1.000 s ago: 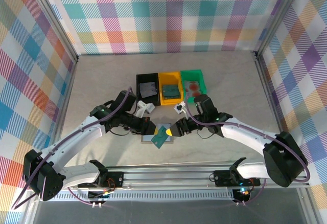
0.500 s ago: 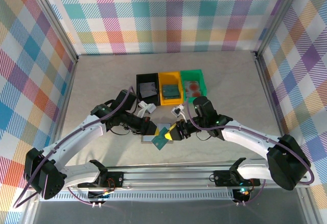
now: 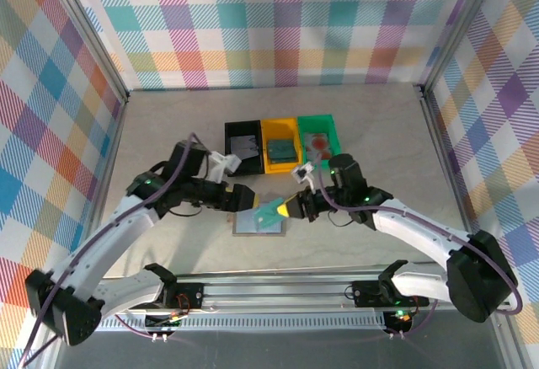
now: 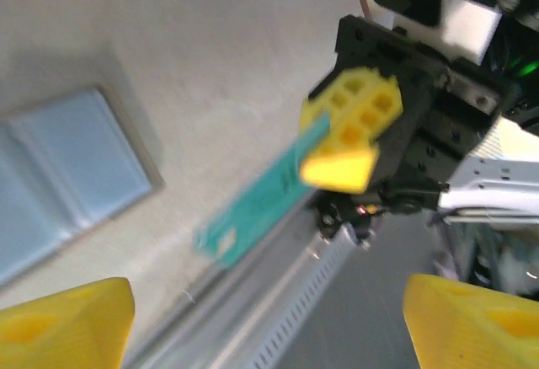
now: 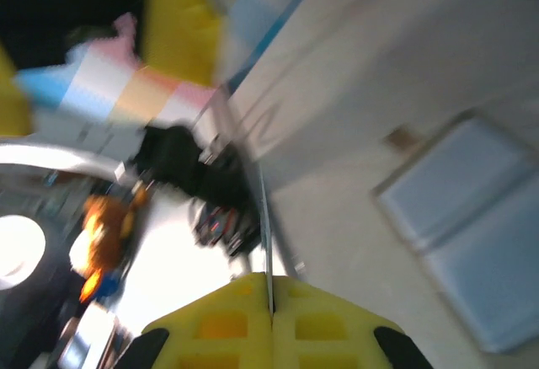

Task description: Take the credit cards out of the card holder

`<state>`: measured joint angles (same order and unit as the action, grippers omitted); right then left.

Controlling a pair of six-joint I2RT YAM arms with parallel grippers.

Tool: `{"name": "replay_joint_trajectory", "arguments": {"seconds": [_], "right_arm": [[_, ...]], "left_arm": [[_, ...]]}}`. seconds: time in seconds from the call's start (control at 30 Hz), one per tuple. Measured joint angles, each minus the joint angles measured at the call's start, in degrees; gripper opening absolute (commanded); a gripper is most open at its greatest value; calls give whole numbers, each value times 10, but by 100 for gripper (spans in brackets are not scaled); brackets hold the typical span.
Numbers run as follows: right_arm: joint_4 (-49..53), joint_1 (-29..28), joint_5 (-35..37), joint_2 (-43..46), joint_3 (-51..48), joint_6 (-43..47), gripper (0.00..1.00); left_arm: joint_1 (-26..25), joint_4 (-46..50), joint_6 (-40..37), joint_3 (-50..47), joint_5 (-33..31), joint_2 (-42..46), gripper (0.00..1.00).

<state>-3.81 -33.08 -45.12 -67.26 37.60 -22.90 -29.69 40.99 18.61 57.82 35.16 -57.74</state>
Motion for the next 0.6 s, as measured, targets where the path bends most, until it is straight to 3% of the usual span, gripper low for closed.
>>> {"name": "replay_joint_trajectory", "arguments": {"seconds": [0.07,0.27,0.6], "right_arm": [[30,37,42,2,21,-8,0],[118,74,160,-93,181,-20,0],[246,74,290,-336,418,-20,0]], "left_arm": [[2,4,4,1,-67,35,100],[2,-2,30,-41,-237,99,100],[2,-6,46,-76,-360,125,100]]}}
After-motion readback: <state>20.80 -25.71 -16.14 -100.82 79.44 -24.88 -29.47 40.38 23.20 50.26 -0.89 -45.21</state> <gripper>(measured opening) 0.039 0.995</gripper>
